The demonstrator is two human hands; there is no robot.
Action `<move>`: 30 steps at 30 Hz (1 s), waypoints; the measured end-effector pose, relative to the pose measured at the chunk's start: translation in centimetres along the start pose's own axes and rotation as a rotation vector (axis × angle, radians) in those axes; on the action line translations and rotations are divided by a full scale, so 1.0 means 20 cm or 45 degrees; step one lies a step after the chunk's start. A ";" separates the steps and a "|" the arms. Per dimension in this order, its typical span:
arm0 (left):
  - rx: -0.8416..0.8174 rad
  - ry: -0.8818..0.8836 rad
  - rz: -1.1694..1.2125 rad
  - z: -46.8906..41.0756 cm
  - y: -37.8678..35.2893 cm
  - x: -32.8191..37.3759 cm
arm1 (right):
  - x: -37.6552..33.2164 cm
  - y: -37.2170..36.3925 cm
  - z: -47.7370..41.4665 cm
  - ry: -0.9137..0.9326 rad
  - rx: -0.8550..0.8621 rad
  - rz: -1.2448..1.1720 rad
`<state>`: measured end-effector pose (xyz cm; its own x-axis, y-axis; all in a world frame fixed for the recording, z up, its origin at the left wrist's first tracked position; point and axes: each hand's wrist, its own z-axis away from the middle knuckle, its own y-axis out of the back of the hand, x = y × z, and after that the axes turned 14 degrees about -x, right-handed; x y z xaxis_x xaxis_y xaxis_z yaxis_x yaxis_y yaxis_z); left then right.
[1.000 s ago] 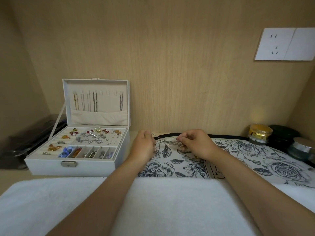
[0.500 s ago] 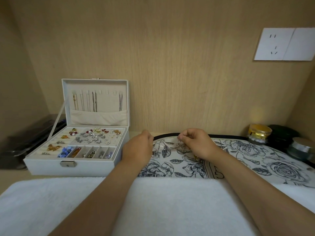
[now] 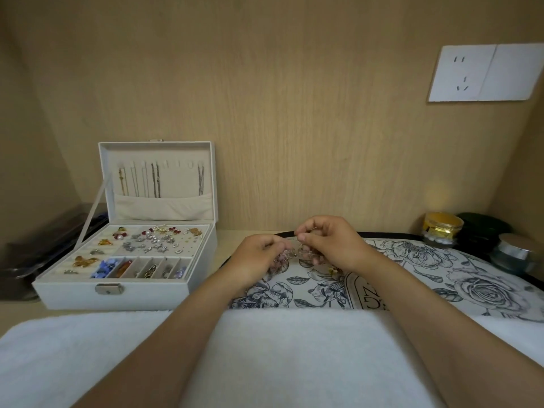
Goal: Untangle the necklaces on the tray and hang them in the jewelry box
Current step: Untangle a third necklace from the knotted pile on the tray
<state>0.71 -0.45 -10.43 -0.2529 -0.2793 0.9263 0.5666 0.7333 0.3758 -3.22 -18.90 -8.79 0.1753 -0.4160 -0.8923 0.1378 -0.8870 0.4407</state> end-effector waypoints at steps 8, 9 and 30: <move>0.216 0.058 0.234 -0.02 0.04 0.01 | 0.00 0.10 0.00 -0.062 -0.008 -0.417; 0.220 0.046 0.151 -0.02 0.04 0.01 | 0.01 0.11 0.01 -0.089 -0.031 -0.338; 0.048 0.173 -0.776 -0.23 0.08 -0.04 | 0.06 0.12 -0.04 -0.236 0.042 -0.415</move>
<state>5.49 -1.89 -10.45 -0.4191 -0.7288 0.5415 0.3231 0.4377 0.8391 -1.85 -21.45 -8.75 -0.0527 -0.1376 -0.9891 0.1253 -0.9835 0.1302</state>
